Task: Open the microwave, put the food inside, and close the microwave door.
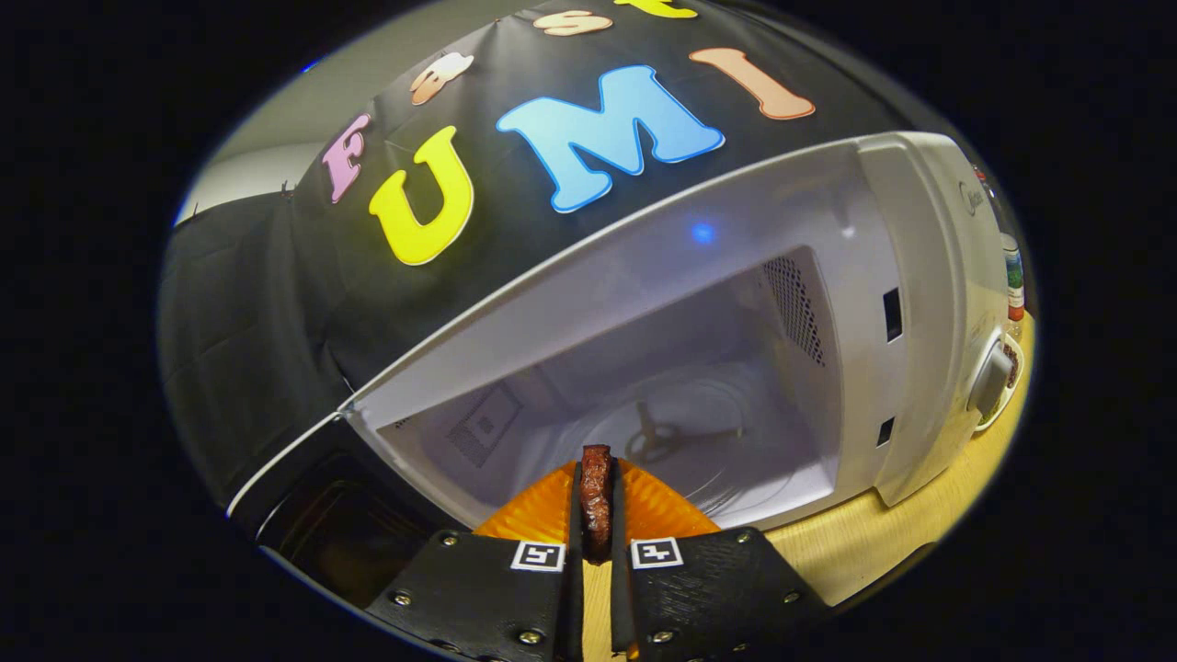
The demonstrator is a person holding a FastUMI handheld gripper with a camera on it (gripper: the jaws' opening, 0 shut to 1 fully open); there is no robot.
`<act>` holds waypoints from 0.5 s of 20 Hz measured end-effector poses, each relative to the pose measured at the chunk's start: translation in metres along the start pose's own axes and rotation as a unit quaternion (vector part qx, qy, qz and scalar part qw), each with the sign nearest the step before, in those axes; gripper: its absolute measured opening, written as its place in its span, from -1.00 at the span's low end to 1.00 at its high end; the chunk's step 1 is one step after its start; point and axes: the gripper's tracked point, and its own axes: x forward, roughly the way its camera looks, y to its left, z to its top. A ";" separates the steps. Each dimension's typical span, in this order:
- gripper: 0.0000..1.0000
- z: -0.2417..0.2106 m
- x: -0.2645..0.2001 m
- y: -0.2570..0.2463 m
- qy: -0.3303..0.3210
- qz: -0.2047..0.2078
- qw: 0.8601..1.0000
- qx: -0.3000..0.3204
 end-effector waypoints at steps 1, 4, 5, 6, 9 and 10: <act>-0.76 -0.001 0.005 -0.004 0.000 -0.001 1.000 0.001; -0.76 0.002 0.017 -0.009 -0.008 -0.008 1.000 -0.009; -0.76 0.001 0.021 -0.013 -0.008 -0.018 1.000 -0.019; -0.71 0.001 0.023 -0.015 -0.005 -0.027 0.999 -0.026; -0.44 0.002 0.030 -0.030 -0.004 -0.074 0.994 -0.081; 0.03 0.006 0.029 -0.032 -0.007 -0.081 0.991 -0.104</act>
